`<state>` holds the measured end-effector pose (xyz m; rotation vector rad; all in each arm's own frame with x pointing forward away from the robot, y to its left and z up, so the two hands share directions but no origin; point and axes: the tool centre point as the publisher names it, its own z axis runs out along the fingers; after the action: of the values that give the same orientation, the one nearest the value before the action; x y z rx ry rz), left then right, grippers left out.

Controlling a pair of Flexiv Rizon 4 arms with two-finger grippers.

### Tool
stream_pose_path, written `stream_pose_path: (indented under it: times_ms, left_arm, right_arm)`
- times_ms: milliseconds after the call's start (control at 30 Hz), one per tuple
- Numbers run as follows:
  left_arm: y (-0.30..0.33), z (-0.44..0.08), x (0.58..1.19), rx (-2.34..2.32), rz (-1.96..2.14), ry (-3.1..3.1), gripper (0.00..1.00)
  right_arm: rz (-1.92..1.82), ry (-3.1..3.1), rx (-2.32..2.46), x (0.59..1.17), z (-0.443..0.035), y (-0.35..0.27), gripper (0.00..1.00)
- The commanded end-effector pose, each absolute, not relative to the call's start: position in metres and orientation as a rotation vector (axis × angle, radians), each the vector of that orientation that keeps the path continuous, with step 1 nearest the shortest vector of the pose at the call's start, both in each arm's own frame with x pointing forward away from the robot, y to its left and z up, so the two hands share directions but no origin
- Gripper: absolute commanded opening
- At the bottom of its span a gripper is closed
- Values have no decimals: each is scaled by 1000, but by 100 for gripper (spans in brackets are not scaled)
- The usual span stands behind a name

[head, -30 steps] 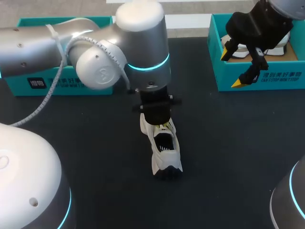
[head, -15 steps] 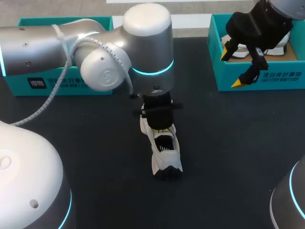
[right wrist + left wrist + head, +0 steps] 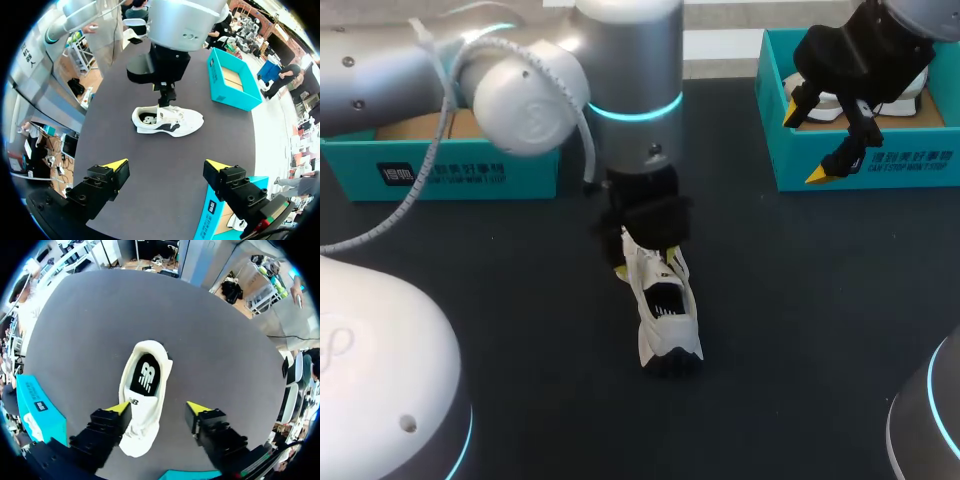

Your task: Take the shoe out of the shoebox, open the shoe tongue, remove and reinsert the insole, then place the shoe into the shoebox

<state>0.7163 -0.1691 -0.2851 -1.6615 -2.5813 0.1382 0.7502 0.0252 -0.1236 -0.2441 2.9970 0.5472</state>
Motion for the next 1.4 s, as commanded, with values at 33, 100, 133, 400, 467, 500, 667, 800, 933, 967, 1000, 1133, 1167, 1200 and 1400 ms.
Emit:
stream_pose_path:
  times_ms: [33, 100, 133, 400, 467, 500, 667, 800, 933, 967, 1000, 1133, 1167, 1200, 1400]
  left_arm:
    - [-163, -287, 718, -1665, 161, -2581, 100]
    - [-163, -287, 718, -1665, 161, -2581, 100]
    - [-163, -287, 718, -1665, 161, -2581, 100]
    - [-159, -286, 709, -1578, 147, -2658, 100]
    - [-154, -284, 698, -1358, 119, -2781, 100]
    - [-151, -283, 691, -1326, 102, -2819, 100]
    - [-145, -278, 680, -832, 37, -3083, 100]
    - [-139, -281, 673, -489, 162, -3162, 100]
    - [-137, -283, 667, -199, 244, -3077, 100]
    - [-137, -283, 667, -199, 244, -3077, 100]
    - [-137, -283, 667, -199, 244, -3077, 100]
    - [-137, -283, 667, -199, 244, -3077, 100]
    - [-137, -283, 667, -199, 244, -3077, 100]
    - [-137, -283, 667, -199, 244, -3077, 100]
    - [-137, -283, 667, -199, 244, -3077, 100]
  right_arm:
    - [544, 3002, -244, 753, -124, 26, 100]
    - [544, 3002, -244, 753, -124, 26, 100]
    - [544, 3002, -244, 753, -124, 26, 100]
    - [544, 3002, -244, 753, -124, 26, 100]
    - [544, 3002, -244, 753, -124, 26, 100]
    - [544, 3002, -244, 753, -124, 26, 100]
    - [544, 3002, -244, 753, -124, 26, 100]
    - [544, 3002, -244, 753, -124, 26, 100]
    - [544, 3002, -244, 753, -124, 26, 100]
    - [544, 3002, -244, 753, -124, 26, 100]
    - [544, 3002, -244, 753, -124, 26, 100]
    - [544, 3002, -244, 753, -124, 26, 100]
    - [544, 3002, -244, 753, -124, 26, 100]
    - [544, 3002, -244, 753, -124, 26, 100]
    - [544, 3002, -244, 753, -124, 26, 100]
